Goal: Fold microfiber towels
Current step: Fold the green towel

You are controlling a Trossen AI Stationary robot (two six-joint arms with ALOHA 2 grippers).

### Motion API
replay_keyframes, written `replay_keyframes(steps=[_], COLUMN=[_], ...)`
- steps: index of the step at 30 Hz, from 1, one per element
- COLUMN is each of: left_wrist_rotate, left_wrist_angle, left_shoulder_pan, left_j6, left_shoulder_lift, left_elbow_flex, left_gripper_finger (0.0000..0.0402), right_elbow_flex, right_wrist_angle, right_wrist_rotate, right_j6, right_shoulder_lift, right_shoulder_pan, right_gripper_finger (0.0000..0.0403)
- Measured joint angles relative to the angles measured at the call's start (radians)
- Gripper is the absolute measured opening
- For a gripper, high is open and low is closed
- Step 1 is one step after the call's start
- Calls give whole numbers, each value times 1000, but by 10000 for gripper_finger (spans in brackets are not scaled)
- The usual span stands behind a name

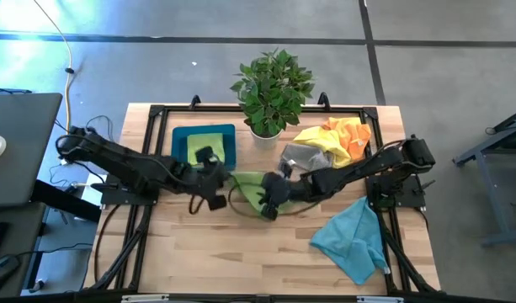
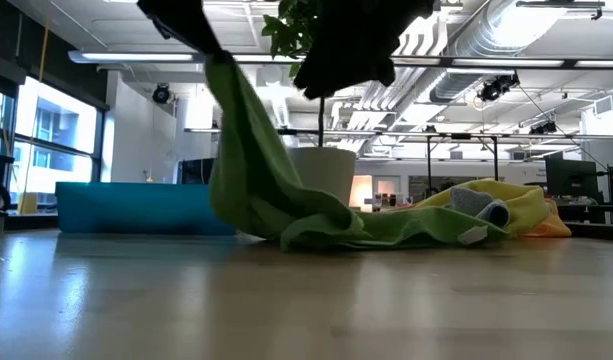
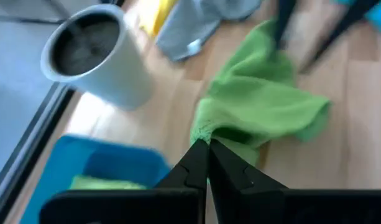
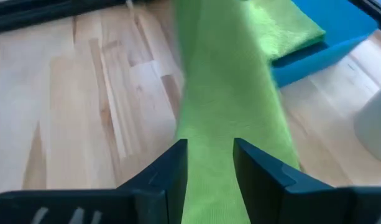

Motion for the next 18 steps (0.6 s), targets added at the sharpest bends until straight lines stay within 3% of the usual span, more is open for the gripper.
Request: replay_keyframes(steps=[9, 14, 18], left_wrist_rotate=[21, 60, 91], left_wrist_angle=[-93, -87, -79], left_shoulder_pan=[90, 117, 134], left_j6=[-18, -44, -56], left_shoulder_lift=[-46, -39, -39], left_elbow_flex=[0, 0, 0], left_gripper_finger=[0, 0, 0], right_elbow_flex=[-2, -2, -2], right_wrist_angle=[82, 103, 159], right_wrist_rotate=[22, 39, 113], right_j6=[142, 278, 307], right_shoulder_lift=[171, 202, 216], right_shoulder_pan=[62, 73, 88], right_gripper_finger=[113, 113, 113])
